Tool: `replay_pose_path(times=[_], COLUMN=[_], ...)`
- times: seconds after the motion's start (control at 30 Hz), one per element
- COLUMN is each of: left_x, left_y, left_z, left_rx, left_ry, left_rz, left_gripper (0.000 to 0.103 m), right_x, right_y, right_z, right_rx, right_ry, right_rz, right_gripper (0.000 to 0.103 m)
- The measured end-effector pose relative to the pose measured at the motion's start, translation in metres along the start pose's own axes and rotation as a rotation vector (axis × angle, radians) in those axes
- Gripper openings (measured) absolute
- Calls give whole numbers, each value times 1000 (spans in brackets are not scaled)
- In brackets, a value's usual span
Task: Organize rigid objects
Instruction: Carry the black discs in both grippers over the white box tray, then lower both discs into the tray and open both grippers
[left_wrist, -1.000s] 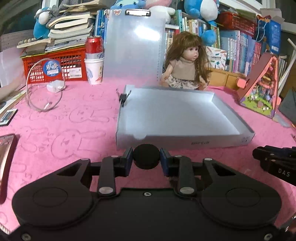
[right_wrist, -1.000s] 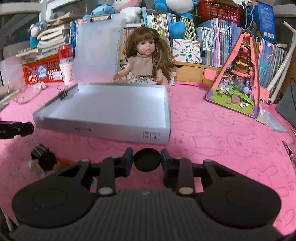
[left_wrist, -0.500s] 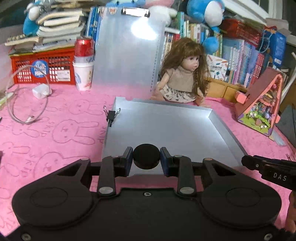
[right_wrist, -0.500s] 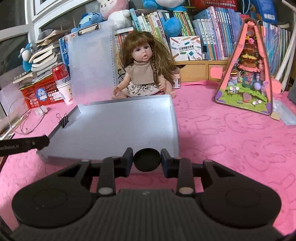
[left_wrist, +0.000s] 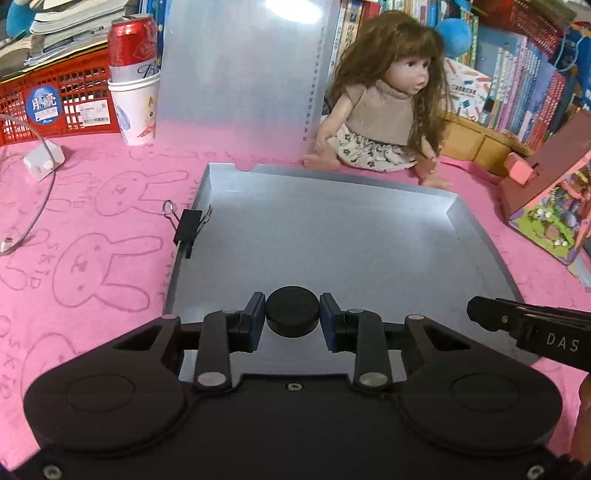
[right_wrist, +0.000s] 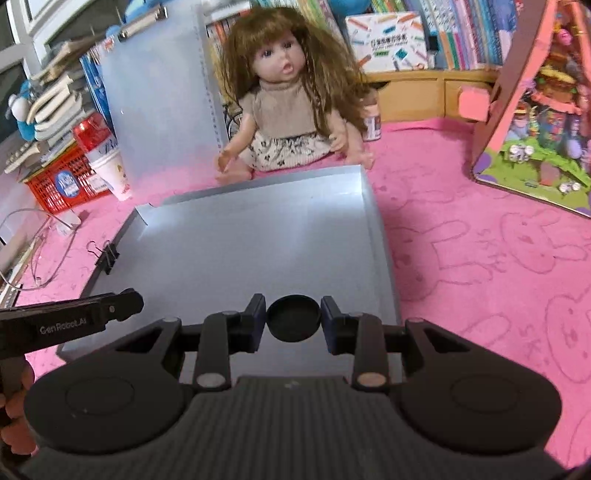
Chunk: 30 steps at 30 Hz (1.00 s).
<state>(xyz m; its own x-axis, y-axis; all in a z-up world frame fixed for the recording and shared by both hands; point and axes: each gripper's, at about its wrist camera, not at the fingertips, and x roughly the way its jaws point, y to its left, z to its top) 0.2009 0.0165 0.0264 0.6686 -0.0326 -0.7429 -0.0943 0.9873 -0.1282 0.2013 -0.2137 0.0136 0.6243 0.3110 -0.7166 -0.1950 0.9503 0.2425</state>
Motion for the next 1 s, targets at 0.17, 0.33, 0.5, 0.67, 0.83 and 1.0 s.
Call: replay_pose_path(times=[0.17, 0.33, 0.5, 0.67, 0.83, 1.0], left_x=[10, 13, 15, 15, 16, 16], left_y=[-2, -5, -9, -11, -12, -13], left_z=[-1, -4, -9, -11, -13, -13], left_rx=[10, 21, 41, 53, 71, 81], left_ry=[18, 14, 8, -1, -10, -13], left_rz=[12, 19, 26, 35, 52, 59], left_gripper=[30, 30, 30, 30, 30, 30], right_x=[15, 23, 26, 27, 29, 29], right_y=[8, 14, 18, 22, 20, 20], right_z=[5, 6, 5, 3, 3, 3], right_rx=[-24, -57, -66, -87, -83, -83], right_ry=[38, 37, 38, 34, 38, 36], right_rz=[-15, -34, -30, -39, -44, -46], right_gripper=[37, 37, 37, 37, 38, 38])
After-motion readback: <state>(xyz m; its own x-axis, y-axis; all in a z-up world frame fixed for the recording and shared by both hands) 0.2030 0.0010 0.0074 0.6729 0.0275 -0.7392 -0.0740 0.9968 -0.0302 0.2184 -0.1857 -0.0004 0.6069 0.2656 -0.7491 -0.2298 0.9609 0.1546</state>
